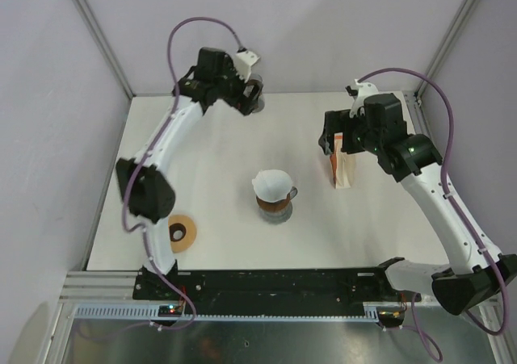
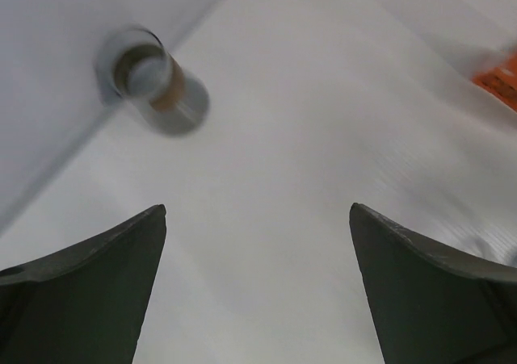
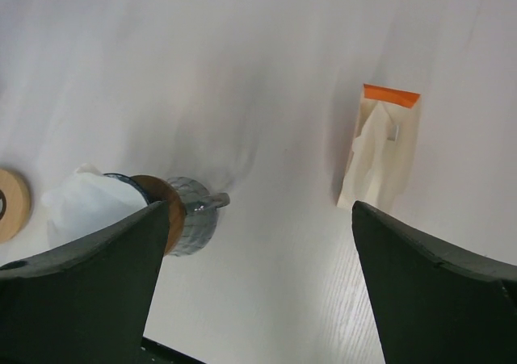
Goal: Place the coffee filter in the dripper
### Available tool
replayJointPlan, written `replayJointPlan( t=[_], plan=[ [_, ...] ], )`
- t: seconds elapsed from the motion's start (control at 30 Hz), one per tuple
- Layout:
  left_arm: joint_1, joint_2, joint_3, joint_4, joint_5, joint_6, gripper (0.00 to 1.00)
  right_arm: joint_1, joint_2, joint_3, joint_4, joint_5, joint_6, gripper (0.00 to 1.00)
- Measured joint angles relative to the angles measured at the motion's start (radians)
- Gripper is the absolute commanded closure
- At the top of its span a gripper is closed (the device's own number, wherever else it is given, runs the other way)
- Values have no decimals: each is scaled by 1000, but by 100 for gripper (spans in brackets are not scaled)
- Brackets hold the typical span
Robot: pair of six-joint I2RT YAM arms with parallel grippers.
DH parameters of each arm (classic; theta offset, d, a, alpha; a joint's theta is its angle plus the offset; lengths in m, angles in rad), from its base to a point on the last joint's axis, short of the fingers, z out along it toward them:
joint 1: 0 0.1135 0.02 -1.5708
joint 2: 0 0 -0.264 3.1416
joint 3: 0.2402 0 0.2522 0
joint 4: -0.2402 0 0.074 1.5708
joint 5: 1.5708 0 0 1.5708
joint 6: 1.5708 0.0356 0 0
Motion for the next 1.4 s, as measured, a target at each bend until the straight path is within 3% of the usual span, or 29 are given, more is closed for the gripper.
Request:
replayJointPlan(
  t=[0.2, 0.3, 0.5, 0.8, 1.0, 1.2, 1.3, 1.4],
  plan=[
    [-14, 413, 441, 22, -106, 70, 3, -40, -1, -22, -14, -6, -24, 1],
    [-21, 554, 549, 75, -183, 116, 5, -50, -1, -22, -24, -6, -35, 1],
    [-39, 689, 555, 236, -270, 215, 8, -58, 5, -23, -41, -2, -52, 1],
    [-48, 718, 552, 435, -273, 337, 19, -62, 58, -33, -64, 13, -61, 1],
    [-52, 707, 461, 493, -266, 438, 18, -63, 76, -35, -67, 21, -76, 1],
    [-55, 719, 431, 424, -286, 602, 18, -64, 77, -35, -68, 22, -79, 1],
    [-56, 720, 442, 403, -296, 670, 27, -64, 77, -35, -71, 23, -79, 1],
    [-56, 720, 447, 387, -301, 722, 46, -64, 77, -35, -72, 26, -79, 1]
  ],
)
